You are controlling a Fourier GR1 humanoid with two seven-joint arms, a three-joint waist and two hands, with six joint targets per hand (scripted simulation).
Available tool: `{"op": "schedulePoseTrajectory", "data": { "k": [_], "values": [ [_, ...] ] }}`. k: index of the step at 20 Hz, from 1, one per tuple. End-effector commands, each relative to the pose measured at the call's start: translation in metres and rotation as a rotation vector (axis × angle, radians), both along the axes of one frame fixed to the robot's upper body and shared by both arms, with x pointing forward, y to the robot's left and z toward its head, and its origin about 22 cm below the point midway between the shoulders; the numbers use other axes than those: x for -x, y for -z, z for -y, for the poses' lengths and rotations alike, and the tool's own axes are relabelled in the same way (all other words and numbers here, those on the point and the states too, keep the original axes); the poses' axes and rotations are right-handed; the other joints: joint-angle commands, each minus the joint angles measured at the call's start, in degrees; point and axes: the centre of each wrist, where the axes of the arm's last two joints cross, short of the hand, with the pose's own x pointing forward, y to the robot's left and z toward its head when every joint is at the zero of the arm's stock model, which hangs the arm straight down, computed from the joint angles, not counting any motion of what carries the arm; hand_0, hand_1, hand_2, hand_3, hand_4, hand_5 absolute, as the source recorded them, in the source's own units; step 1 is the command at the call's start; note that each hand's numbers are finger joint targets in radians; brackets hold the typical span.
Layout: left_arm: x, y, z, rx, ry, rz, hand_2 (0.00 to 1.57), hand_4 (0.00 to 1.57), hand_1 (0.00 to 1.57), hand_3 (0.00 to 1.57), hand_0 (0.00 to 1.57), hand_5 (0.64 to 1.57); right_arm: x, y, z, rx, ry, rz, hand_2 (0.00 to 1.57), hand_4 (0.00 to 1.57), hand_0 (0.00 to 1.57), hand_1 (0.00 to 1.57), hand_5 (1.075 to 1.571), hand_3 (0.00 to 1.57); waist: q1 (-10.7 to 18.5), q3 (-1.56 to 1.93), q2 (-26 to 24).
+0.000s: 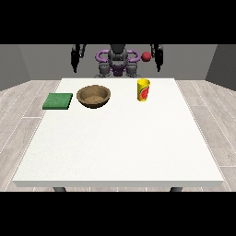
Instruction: Pick the cup and pour the ball into the bowl, then pick the bowl and place it on the pad
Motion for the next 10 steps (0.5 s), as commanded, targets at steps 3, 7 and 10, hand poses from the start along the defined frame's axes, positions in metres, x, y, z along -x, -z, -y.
{"op": "schedulePoseTrajectory", "data": {
  "k": [3, 7, 10],
  "values": [
    [-0.001, -0.023, -0.004, -0.017, 0.008, 0.022, 0.00, 0.00, 0.00, 0.00, 0.00, 1.557, -0.001, -0.022, 0.006, 0.024, -0.001, 0.020, 0.00, 0.00, 0.00, 0.00, 1.569, 0.00, -0.1, -0.29, -11.5],
    [-0.007, -0.042, -0.020, 0.174, -0.050, 0.036, 0.00, 0.00, 0.00, 0.00, 0.00, 1.557, 0.004, -0.039, 0.050, -0.065, -0.024, -0.001, 0.00, 0.00, 0.00, 0.00, 1.569, 0.00, -1.4, -0.35, -12.8],
    [0.000, -0.061, -0.042, 0.167, 0.008, 0.061, 0.00, 0.00, 0.00, 0.00, 0.00, 1.558, -0.001, -0.057, 0.082, -0.064, 0.032, 0.028, 0.00, 0.00, 0.00, 0.00, 1.569, 0.00, 1.7, -0.37, -10.6]
  ]
}}
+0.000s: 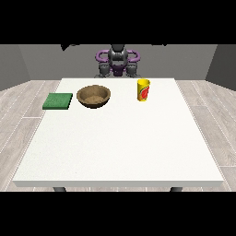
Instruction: Pick the cup and pour the ball into the bowl, then pick the bowl and place it on the pad
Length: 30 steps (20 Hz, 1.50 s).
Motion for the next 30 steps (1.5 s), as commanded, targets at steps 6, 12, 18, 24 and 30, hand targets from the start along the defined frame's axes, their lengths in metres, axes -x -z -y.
{"op": "schedulePoseTrajectory", "data": {
  "k": [6, 12, 18, 24, 30],
  "values": [
    [-0.004, -0.016, -0.065, 0.045, -0.075, 0.164, 0.00, 0.00, 0.00, 0.00, 0.00, 1.547, 0.001, -0.023, 0.030, -0.080, -0.030, 0.136, 0.00, 0.00, 0.00, 0.00, 1.569, 0.00, -1.7, -0.07, 9.2],
    [-0.018, -0.008, -0.049, 0.047, -0.034, 0.204, 0.00, 0.00, 0.00, 0.00, 0.00, 1.528, -0.001, 0.013, 0.029, -0.068, -0.016, 0.163, 0.00, 0.00, 0.00, 0.00, 1.570, 0.00, -0.1, -0.05, 13.2],
    [-0.022, 0.050, -0.034, 0.041, -0.048, 0.313, 0.00, 0.00, 0.00, 0.00, 0.00, 1.526, -0.018, 0.000, 0.025, -0.070, -0.057, 0.293, 0.00, 0.00, 0.00, 0.00, 1.571, 0.00, -2.4, -0.07, 20.7],
    [-0.039, 0.082, 0.001, 0.019, -0.068, 0.299, 0.00, 0.00, 0.00, 0.00, 0.00, 1.517, -0.028, 0.000, 0.040, -0.067, -0.055, 0.306, 0.00, 0.00, 0.00, 0.00, 1.571, 0.00, -3.6, -0.06, 22.0],
    [-0.064, 0.101, 0.002, 0.019, -0.130, 0.382, 0.00, 0.00, 0.00, 0.00, 0.00, 1.517, -0.034, -0.004, 0.033, -0.080, -0.122, 0.351, 0.00, 0.00, 0.00, 0.00, 1.570, 0.00, -6.5, -0.08, 27.0]
  ]
}}
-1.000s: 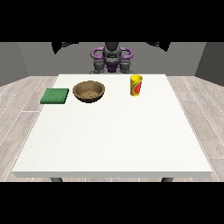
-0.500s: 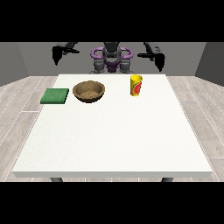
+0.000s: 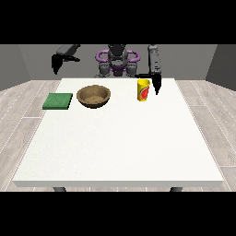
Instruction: Pick the cup and pour the ball into the bowl, then pick the bowl and place it on the pad
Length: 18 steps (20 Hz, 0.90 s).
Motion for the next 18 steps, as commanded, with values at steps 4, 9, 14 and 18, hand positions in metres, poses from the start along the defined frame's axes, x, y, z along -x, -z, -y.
{"op": "schedulePoseTrajectory", "data": {
  "k": [4, 9, 14, 18],
  "values": [
    [-0.021, 0.021, 0.005, -0.036, -0.011, 0.021, 0.00, 0.00, 0.00, 0.00, 0.00, 1.519, -0.016, -0.002, 0.020, -0.014, 0.009, 0.028, 0.00, 0.00, 0.00, 0.00, 1.571, 0.00, 0.4, 0.01, 2.9],
    [-0.017, 0.043, 0.018, -0.038, 0.020, 0.024, 0.00, 0.00, 0.00, 0.00, 0.00, 1.521, -0.021, 0.001, 0.019, 0.005, 0.015, 0.041, 0.00, 0.00, 0.00, 0.00, 1.571, 0.00, 1.2, 0.01, 2.9],
    [-0.028, 0.048, 0.022, -0.046, -0.008, -0.031, 0.00, 0.00, 0.00, 0.00, 0.00, 1.526, -0.014, 0.014, 0.014, 0.000, 0.009, -0.024, 0.00, 0.00, 0.00, 0.00, 1.571, 0.00, 0.2, 0.02, 0.5],
    [-0.031, 0.042, 0.004, -0.216, -0.052, 0.066, 1.10, 1.47, 1.02, 0.89, 1.02, 0.776, -0.020, -0.004, 0.018, 0.007, -0.005, 0.068, 0.00, 0.00, 0.00, 0.00, 1.570, 0.00, -2.4, 0.04, 6.5]
  ]
}}
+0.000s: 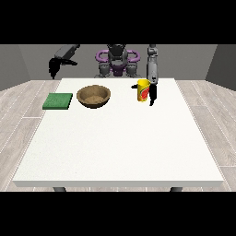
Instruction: Pick the cup and pour the ball into the bowl, then pick the bowl and place it on the pad
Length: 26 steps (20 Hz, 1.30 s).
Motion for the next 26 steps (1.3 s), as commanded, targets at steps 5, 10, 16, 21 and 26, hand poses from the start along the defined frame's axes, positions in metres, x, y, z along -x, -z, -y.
{"op": "schedulePoseTrajectory", "data": {
  "k": [5, 10, 16, 21, 26],
  "values": [
    [0.014, 0.019, 0.014, -0.258, -0.119, 0.020, 1.57, 1.47, 1.32, 1.57, 1.32, 1.246, -0.001, -0.019, 0.032, 0.036, -0.009, 0.054, 0.00, 0.00, 0.00, 0.00, 1.570, 0.00, -3.1, -0.49, 3.4],
    [0.014, 0.016, 0.033, -0.305, -0.073, -0.097, 1.57, 1.50, 1.32, 1.57, 1.32, 1.256, 0.010, 0.020, 0.032, 0.010, 0.071, -0.109, 0.00, 0.00, 0.00, 0.00, 1.570, 0.00, 0.7, -0.44, -6.1],
    [-0.026, -0.057, -0.070, -0.708, -0.172, -0.153, 1.57, 1.57, 1.44, 1.57, 1.44, 1.321, 0.004, 0.017, 0.040, -0.008, 0.095, -0.206, 0.00, 0.00, 0.00, 0.00, 1.569, 0.00, 3.9, -0.28, -13.3],
    [-0.070, -0.116, -0.054, -0.831, -0.246, -0.195, 1.57, 1.57, 1.46, 1.57, 1.46, 1.294, 0.014, 0.039, 0.044, -0.011, 0.063, -0.244, 0.00, 0.00, 0.00, 0.00, 1.568, 0.00, 2.2, -0.34, -14.2],
    [-0.086, -0.131, -0.015, -0.981, -0.272, -0.148, 1.57, 1.51, 1.49, 1.57, 1.49, 1.267, 0.009, 0.043, 0.047, -0.006, 0.063, -0.190, 0.00, 0.00, 0.00, 0.00, 1.568, 0.00, 2.0, -0.38, -11.6]
  ]
}}
